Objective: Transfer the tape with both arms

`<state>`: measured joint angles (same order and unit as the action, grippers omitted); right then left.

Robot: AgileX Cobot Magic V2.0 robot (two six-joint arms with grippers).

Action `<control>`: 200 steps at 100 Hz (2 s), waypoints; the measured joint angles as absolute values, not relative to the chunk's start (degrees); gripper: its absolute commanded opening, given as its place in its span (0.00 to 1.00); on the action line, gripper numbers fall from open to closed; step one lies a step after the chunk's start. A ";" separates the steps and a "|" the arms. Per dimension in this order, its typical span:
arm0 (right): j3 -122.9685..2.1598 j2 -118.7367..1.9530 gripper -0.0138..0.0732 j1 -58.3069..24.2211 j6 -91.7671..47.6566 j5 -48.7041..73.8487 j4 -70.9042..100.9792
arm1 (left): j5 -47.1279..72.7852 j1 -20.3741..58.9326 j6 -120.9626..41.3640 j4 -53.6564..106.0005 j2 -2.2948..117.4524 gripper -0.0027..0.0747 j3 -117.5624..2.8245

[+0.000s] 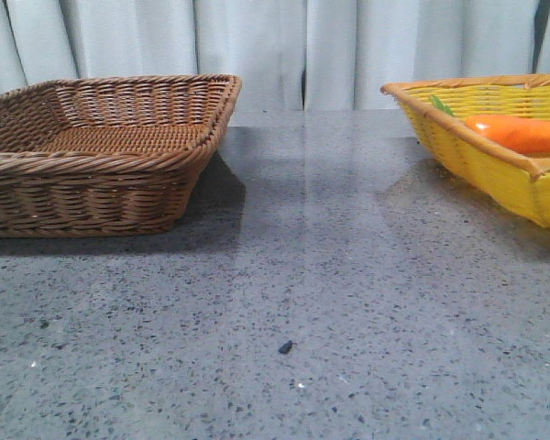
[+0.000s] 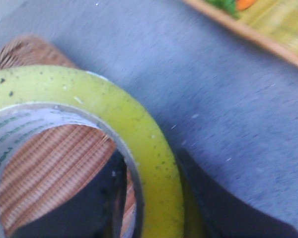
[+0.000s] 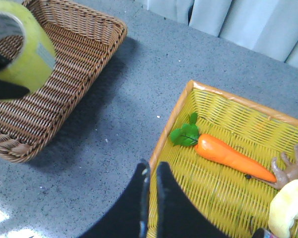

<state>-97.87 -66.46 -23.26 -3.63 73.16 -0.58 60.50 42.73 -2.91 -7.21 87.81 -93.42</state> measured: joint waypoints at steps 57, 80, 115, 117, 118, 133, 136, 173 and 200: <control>-92.48 -66.46 0.07 -23.26 -3.63 73.16 -0.58 | 46.04 34.69 -2.91 0.00 87.81 0.01 -72.33; -92.48 -66.46 0.07 -23.26 -3.63 73.16 -0.58 | 43.06 34.59 -2.91 0.67 88.45 0.22 -70.27; -91.13 -64.84 0.07 -23.26 -3.63 73.06 -0.58 | 41.86 34.50 -3.01 0.00 88.13 0.52 -70.17; -90.70 -64.27 0.07 -23.26 -3.63 72.91 -0.58 | 41.99 34.50 -3.01 0.00 87.83 0.52 -70.17; -90.36 -63.88 0.07 -23.26 -3.63 72.74 -0.58 | 42.00 34.50 -3.01 0.00 87.56 0.52 -70.17; -83.72 -57.59 0.07 -23.26 -3.63 68.20 -0.58 | 40.85 34.50 -2.91 1.60 83.28 0.44 -69.81; -81.86 -56.04 0.07 -23.26 -3.63 67.01 -0.58 | 40.15 34.50 -2.91 2.00 82.15 0.41 -69.57; -51.23 -33.02 0.07 -23.26 -3.63 47.18 -0.96 | 27.40 34.50 -2.79 3.12 60.36 0.02 -54.26; -33.08 -18.77 0.07 -23.26 -3.63 31.65 -1.04 | 15.64 34.50 -2.79 4.19 43.10 0.01 -33.30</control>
